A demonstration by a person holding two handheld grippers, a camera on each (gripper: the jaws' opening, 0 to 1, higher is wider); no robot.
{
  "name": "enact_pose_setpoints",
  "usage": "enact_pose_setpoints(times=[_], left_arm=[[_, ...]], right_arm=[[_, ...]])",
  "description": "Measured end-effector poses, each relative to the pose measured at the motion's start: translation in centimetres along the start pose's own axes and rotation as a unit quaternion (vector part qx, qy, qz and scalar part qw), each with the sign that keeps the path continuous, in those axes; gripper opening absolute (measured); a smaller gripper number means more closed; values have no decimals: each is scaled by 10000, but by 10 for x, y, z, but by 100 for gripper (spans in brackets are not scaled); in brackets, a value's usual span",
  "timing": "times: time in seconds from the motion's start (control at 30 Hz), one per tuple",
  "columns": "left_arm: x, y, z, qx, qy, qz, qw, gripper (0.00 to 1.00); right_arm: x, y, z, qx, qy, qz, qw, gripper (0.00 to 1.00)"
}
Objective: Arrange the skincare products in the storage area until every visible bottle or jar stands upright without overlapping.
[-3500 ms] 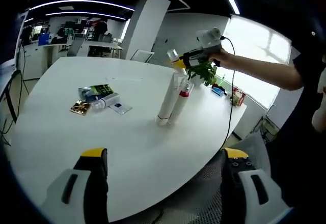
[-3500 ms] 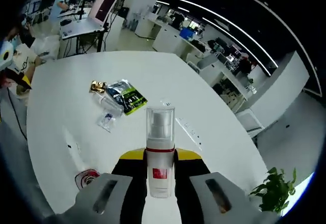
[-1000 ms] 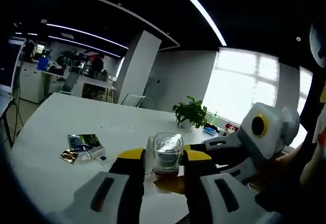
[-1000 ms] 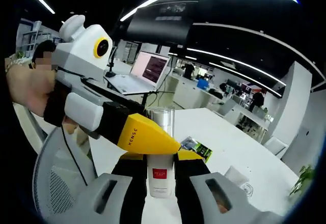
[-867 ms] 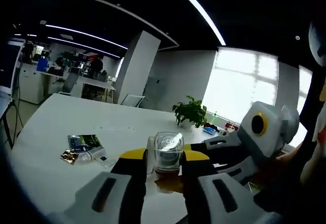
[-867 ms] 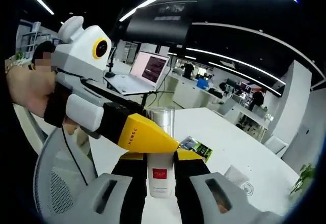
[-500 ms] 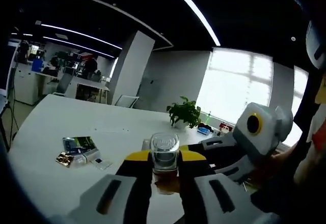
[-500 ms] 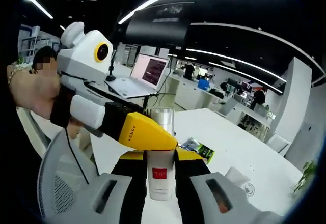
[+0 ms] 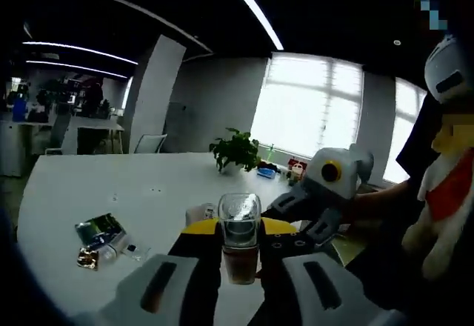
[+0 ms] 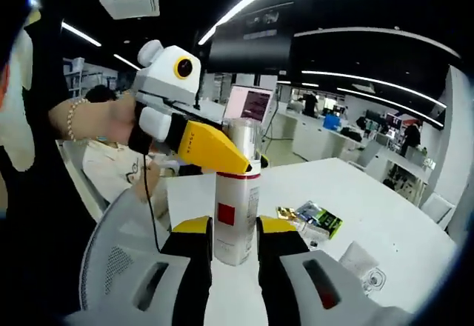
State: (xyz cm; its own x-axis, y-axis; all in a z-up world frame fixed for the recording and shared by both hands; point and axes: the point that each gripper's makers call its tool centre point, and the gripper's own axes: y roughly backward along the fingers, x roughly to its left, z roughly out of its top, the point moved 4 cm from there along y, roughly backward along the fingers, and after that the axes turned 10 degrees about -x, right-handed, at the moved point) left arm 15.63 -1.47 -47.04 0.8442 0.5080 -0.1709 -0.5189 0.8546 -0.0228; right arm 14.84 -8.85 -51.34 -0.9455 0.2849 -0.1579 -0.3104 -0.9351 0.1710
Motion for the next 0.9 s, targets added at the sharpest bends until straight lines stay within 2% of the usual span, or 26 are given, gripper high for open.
enact_pose_setpoints(times=[0.03, 0.13, 0.23, 0.33, 0.53, 0.9], left_arm=[[-2, -1, 1, 56, -91, -93, 9999, 14], [-12, -5, 4, 231, -280, -491, 9981, 14], [-20, -9, 7, 292, -378, -786, 9958, 14], [-29, -11, 4, 558, -629, -1071, 9907, 14], [-38, -18, 3, 660, -728, -1307, 9865, 14], [-34, -22, -2, 767, -840, -1429, 9832, 14]], right_arm=[[2, 2, 2, 3, -37, 213, 9998, 23], [1, 5, 5, 30, 75, 438, 9990, 24], [3, 6, 9, -62, -110, 786, 9968, 25], [2, 6, 12, -70, -64, 895, 9959, 27], [8, 6, 13, 6, -3, 1199, 9928, 24], [3, 8, 4, -94, -52, 1109, 9938, 21]])
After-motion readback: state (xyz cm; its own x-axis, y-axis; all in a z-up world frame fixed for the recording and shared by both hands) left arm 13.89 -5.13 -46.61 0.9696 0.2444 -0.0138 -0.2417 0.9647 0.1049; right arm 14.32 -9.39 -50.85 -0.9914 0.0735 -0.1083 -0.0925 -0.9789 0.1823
